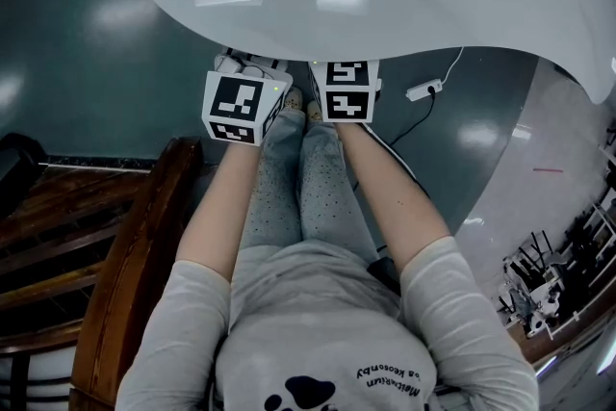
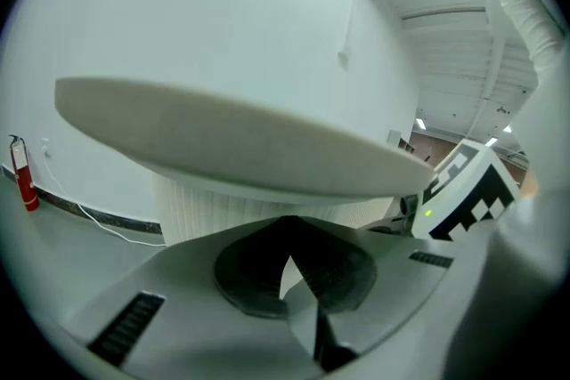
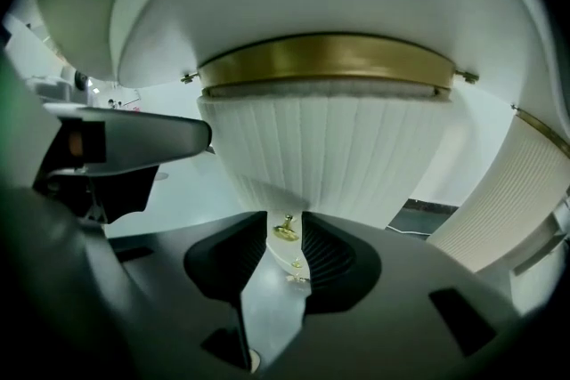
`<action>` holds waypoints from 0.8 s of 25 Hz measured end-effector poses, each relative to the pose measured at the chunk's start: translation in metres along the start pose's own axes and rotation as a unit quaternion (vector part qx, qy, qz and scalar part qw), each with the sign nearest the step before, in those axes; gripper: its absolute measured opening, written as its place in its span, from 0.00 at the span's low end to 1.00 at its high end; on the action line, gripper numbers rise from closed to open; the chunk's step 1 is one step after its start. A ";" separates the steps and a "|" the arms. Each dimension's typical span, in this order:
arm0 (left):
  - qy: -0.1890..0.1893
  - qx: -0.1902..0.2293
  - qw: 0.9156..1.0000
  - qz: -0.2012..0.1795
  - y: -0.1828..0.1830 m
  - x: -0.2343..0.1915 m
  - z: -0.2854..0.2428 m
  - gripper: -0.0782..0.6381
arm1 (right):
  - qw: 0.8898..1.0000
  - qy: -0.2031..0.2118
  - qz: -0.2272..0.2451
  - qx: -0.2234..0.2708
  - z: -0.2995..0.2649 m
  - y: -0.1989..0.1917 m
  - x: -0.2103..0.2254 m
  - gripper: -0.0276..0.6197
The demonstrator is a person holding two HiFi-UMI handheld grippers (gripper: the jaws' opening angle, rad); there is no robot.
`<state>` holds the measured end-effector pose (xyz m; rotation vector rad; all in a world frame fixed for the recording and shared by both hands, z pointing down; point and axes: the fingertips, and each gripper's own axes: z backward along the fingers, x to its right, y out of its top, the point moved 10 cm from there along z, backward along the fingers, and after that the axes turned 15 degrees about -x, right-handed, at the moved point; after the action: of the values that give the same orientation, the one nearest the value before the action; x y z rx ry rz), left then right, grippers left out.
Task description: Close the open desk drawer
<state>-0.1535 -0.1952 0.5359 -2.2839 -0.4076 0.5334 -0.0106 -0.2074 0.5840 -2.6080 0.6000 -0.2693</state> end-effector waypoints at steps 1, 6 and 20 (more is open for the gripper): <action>0.001 -0.001 1.000 0.002 -0.001 0.001 0.002 0.12 | 1.000 0.000 0.000 0.005 0.003 -0.001 -0.001 0.21; 0.005 -0.005 1.000 0.011 -0.006 0.010 0.015 0.12 | 1.000 -0.006 -0.008 0.024 0.023 -0.006 -0.002 0.21; 0.011 -0.013 0.999 0.040 -0.010 0.050 0.051 0.12 | 0.998 -0.004 -0.035 0.053 0.090 -0.023 -0.007 0.21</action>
<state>-0.1367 -0.1356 0.4981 -2.3370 -0.3151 0.5447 0.0167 -0.1510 0.5149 -2.5288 0.4788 -0.3038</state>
